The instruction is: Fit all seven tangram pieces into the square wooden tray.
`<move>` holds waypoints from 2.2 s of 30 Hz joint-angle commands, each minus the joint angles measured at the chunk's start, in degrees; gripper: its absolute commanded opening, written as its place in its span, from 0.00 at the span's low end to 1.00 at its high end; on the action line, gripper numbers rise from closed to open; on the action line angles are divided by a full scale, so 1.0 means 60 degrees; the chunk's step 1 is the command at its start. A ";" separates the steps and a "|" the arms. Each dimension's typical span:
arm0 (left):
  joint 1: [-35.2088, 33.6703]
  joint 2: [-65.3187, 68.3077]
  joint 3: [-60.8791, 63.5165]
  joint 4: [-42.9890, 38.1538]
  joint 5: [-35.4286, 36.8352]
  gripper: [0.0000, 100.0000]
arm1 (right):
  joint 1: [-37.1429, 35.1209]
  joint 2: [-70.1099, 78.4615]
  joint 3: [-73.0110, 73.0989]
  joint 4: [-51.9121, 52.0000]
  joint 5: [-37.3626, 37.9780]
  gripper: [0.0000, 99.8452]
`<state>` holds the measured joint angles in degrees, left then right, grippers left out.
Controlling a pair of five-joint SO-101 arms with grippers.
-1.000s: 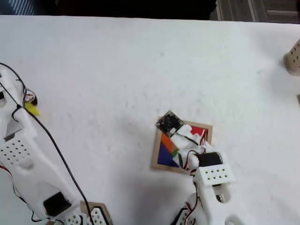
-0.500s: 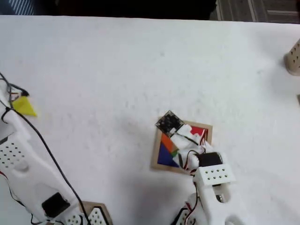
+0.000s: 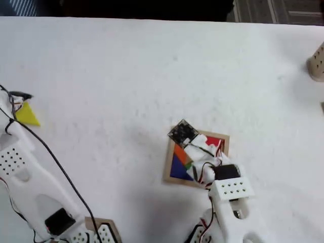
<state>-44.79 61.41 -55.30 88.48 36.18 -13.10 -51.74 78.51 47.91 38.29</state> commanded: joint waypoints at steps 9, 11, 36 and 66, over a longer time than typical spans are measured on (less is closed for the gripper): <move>0.0066 0.0857 -0.1890 0.1158 0.0557 0.26 | -0.0081 -0.0066 0.0000 -0.0051 0.0337 0.05; 0.0066 0.0974 -0.2110 0.1363 0.0557 0.25 | -0.0081 -0.0081 0.0044 -0.0051 0.0498 0.04; 0.0212 0.0081 -0.1480 0.2344 -0.1465 0.18 | -0.0081 -0.0139 0.0088 -0.0051 0.0557 0.04; 0.1663 -0.1429 -0.0674 0.1465 -0.1744 0.18 | -0.0081 -0.0139 0.0088 -0.0051 0.0571 0.04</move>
<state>-37.67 57.54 -59.43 99.47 26.07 -13.27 -52.09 79.12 47.82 41.01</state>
